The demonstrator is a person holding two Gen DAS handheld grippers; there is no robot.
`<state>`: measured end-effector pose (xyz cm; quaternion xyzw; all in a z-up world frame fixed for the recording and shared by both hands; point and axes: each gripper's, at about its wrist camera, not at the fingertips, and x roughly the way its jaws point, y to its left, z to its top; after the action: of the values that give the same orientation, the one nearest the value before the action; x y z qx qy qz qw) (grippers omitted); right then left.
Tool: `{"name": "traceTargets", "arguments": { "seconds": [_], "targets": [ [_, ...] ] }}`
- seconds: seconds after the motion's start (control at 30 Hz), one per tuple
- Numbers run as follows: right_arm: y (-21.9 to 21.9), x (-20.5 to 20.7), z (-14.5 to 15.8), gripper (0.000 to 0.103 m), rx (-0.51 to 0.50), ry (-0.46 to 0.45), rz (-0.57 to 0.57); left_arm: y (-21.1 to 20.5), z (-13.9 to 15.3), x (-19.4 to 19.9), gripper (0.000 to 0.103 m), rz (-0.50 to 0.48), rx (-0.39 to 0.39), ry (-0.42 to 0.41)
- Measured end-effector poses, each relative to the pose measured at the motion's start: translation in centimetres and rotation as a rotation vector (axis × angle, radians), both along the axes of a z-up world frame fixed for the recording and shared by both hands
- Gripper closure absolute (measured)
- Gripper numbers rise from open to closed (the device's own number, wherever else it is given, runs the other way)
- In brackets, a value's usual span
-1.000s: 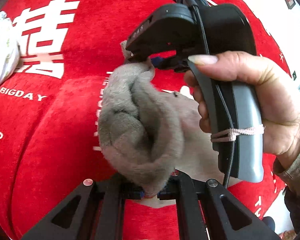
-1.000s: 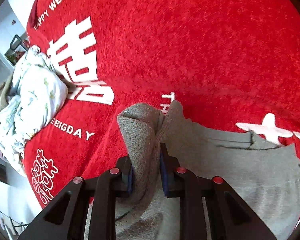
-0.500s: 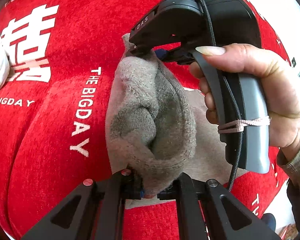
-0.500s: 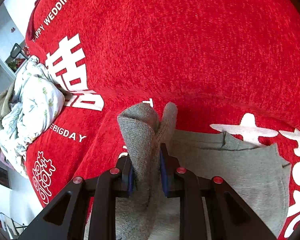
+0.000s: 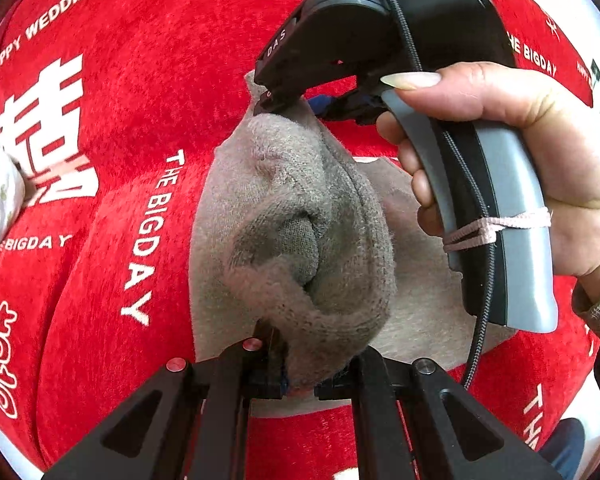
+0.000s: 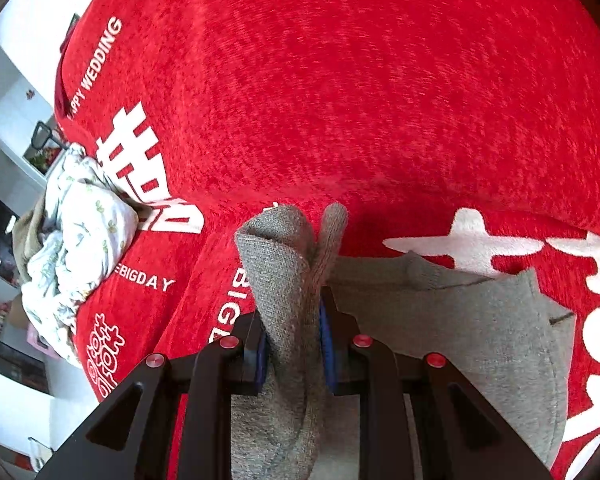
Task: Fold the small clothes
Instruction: 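Lift the sweatshirt edge with both tools and fold it over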
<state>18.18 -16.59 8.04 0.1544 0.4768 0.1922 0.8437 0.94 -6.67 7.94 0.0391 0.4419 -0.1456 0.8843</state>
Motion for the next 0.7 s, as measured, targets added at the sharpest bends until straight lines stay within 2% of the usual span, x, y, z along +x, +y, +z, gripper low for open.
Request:
{"name": "traceTargets", "arguments": {
  "seconds": [0.33,0.7],
  "targets": [
    [-5.1,-1.0,-0.3,0.080,0.114,-0.018,-0.020,-4.0,-0.4,-0.4,0.095,-0.062,0.068,-0.007],
    [-11.2,-2.7,-1.4,0.080,0.208,-0.038,-0.077,-8.5,-1.2,-0.5,0.095,-0.139,0.098,0.011]
  ]
}}
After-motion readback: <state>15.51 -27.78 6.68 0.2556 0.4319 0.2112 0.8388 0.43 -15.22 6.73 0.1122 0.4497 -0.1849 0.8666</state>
